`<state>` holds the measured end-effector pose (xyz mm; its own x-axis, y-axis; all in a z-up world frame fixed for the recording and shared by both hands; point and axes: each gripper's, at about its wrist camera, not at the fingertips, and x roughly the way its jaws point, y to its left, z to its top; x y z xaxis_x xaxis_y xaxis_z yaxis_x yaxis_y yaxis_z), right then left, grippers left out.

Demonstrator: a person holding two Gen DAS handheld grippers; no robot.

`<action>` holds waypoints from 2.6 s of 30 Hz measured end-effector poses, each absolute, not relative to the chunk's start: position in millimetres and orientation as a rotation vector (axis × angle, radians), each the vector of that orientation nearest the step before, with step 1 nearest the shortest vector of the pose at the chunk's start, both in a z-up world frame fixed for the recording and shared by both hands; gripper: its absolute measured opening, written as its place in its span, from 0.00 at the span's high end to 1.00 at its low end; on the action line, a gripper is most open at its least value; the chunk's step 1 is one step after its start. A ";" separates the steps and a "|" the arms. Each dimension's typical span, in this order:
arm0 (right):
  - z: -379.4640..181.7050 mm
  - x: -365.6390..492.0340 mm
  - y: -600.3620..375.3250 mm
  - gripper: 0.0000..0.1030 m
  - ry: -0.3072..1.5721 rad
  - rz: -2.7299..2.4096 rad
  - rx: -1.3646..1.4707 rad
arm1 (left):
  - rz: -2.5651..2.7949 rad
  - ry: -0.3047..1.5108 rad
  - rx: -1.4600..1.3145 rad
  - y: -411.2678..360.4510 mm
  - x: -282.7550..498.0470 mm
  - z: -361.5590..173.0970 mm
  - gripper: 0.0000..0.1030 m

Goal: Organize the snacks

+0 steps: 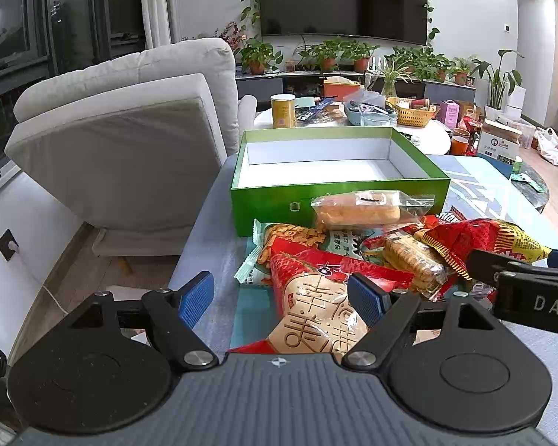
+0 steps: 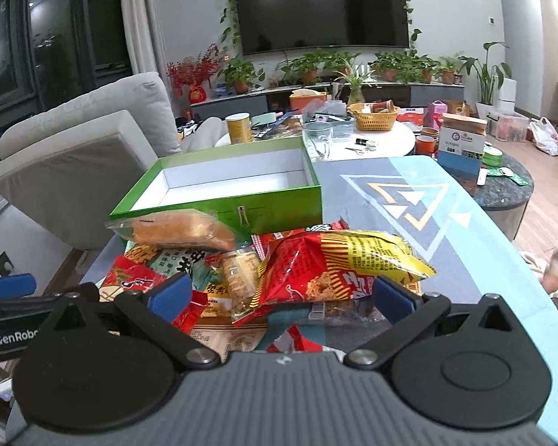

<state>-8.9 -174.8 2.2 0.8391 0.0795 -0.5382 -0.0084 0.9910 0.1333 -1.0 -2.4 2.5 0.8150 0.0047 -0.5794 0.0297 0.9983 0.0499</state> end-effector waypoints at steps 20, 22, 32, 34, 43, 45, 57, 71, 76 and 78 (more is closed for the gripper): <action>-0.3 -7.6 -175.4 0.34 0.600 0.089 0.133 | -0.012 0.622 0.057 -1.5 0.6 0.0 0.25; -0.6 -8.1 -174.7 0.34 0.599 0.097 0.133 | -0.011 0.623 0.056 -1.5 0.7 -0.3 0.25; -1.6 -9.1 -173.1 0.34 0.604 0.112 0.143 | -0.006 0.628 0.056 -0.6 0.8 -2.9 0.25; -2.8 -9.2 -173.9 0.34 0.606 0.110 0.146 | -0.004 0.632 0.056 -0.5 1.2 -4.1 0.25; -3.8 -8.8 -174.7 0.34 0.611 0.113 0.157 | -0.005 0.636 0.058 -0.6 0.7 -5.6 0.25; -3.8 -7.8 -174.8 0.34 0.614 0.108 0.157 | -0.006 0.636 0.057 -0.6 0.6 -5.7 0.25; -3.3 -3.8 -175.1 0.34 0.618 0.102 0.171 | -0.003 0.645 0.060 -0.1 3.4 -6.4 0.25; -3.2 4.0 -174.0 0.34 0.614 0.138 0.233 | -0.031 0.650 0.040 14.1 12.4 -9.9 0.26; -8.8 14.6 -176.3 0.35 0.683 0.253 0.339 | -0.091 0.661 0.016 27.4 13.9 -16.0 0.30; -10.8 17.9 -172.2 0.35 0.706 0.290 0.354 | -0.115 0.664 0.010 31.5 15.1 -18.6 0.30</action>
